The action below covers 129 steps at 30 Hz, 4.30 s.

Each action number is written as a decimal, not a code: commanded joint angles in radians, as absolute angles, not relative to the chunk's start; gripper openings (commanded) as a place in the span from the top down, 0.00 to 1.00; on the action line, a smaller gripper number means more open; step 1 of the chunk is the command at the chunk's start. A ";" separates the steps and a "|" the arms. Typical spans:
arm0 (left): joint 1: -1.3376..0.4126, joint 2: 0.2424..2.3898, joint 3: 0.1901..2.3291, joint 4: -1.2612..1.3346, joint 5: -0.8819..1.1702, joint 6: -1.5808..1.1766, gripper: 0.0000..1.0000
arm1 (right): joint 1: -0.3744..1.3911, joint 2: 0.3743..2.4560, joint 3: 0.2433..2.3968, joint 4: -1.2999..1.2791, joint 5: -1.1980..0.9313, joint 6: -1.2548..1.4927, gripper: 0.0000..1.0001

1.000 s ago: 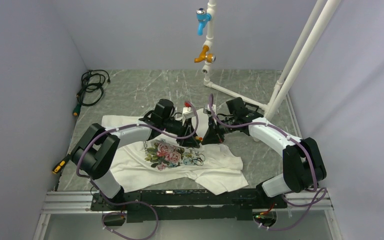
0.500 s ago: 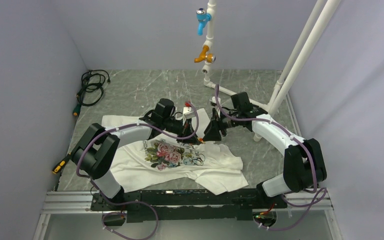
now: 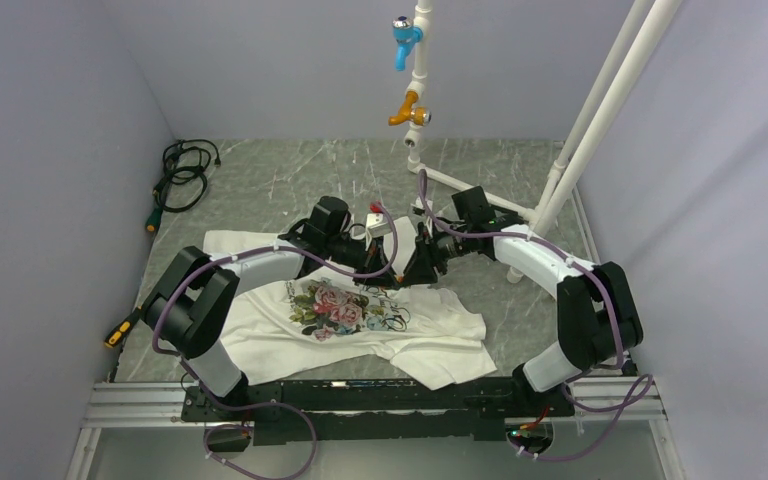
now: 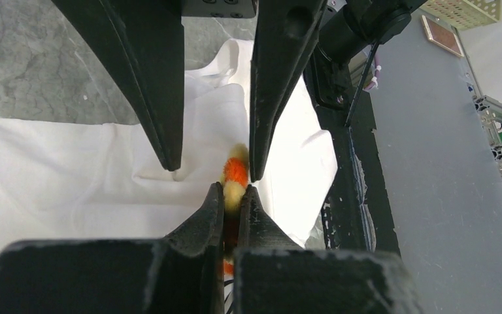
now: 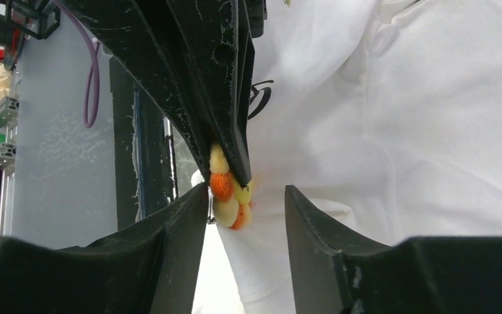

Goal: Remove the brooch from the garment

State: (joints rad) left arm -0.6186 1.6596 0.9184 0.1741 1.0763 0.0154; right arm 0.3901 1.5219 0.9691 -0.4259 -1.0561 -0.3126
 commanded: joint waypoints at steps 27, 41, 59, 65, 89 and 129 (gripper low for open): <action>-0.624 1.603 0.905 0.226 0.956 0.058 0.37 | 0.400 1.578 1.000 -0.362 -1.054 -0.186 1.00; -0.643 1.634 0.918 0.248 0.909 0.007 0.69 | 0.388 1.572 0.986 -0.339 -1.072 -0.159 1.00; -0.643 1.622 0.918 0.213 0.929 0.037 0.55 | 0.382 1.575 0.983 -0.324 -1.065 -0.157 1.00; -0.643 1.641 0.935 0.216 0.926 0.019 0.65 | 0.383 1.578 0.984 -0.321 -1.073 -0.156 1.00; -0.612 1.636 0.937 0.204 1.022 -0.014 0.74 | 0.377 1.567 0.986 -0.350 -1.088 -0.219 1.00; -0.494 1.690 0.808 0.803 0.995 -0.645 1.00 | 0.412 1.508 0.793 0.164 -1.060 0.131 0.81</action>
State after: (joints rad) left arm -0.4923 1.6863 0.8238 0.6773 1.0306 -0.5671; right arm 0.3668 1.5188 0.8021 0.0059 -1.0508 0.0422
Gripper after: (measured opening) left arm 0.043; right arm 0.223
